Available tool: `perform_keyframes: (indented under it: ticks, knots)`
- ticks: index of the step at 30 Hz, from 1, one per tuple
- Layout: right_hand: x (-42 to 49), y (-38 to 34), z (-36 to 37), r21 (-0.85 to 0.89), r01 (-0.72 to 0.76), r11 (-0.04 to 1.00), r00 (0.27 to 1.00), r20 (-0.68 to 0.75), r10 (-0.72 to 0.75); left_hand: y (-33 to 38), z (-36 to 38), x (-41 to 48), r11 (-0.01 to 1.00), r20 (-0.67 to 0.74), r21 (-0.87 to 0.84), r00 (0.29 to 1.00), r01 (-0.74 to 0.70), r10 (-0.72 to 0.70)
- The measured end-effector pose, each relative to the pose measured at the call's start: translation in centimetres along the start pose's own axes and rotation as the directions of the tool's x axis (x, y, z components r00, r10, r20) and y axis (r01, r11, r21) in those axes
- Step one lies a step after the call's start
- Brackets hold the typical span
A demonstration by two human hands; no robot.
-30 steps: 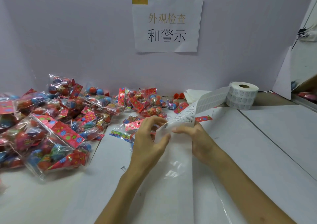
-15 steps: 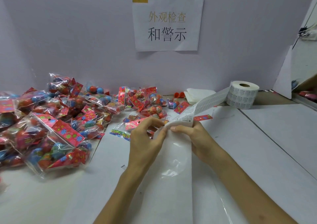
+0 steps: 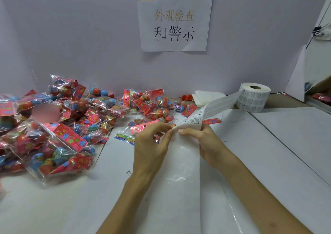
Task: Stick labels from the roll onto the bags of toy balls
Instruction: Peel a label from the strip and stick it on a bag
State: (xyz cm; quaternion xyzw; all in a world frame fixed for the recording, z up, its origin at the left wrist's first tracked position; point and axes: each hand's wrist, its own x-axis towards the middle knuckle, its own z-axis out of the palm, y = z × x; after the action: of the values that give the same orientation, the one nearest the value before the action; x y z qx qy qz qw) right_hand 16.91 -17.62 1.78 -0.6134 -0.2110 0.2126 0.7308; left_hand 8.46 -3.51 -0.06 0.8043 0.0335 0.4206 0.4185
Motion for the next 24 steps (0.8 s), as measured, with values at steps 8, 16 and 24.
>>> perform_keyframes:
  ticks: [8, 16, 24]
  knots:
    - [-0.17, -0.23, 0.28, 0.009, -0.009, 1.000, 1.000, -0.010, 0.009, -0.07, -0.08, -0.10, 0.999, -0.016, 0.044, 1.000, -0.026, 0.027]
    - [-0.10, -0.11, 0.12, 0.014, 0.000, 1.000, 1.000, 0.022, 0.000, 0.13, 0.01, 0.01, 1.000, -0.032, 0.028, 0.999, 0.014, -0.013]
    - [-0.02, 0.19, 0.11, -0.025, -0.061, 0.998, 0.992, -0.109, 0.058, -0.15, 0.07, 0.19, 0.979, -0.064, -0.073, 0.979, 0.189, -0.194]
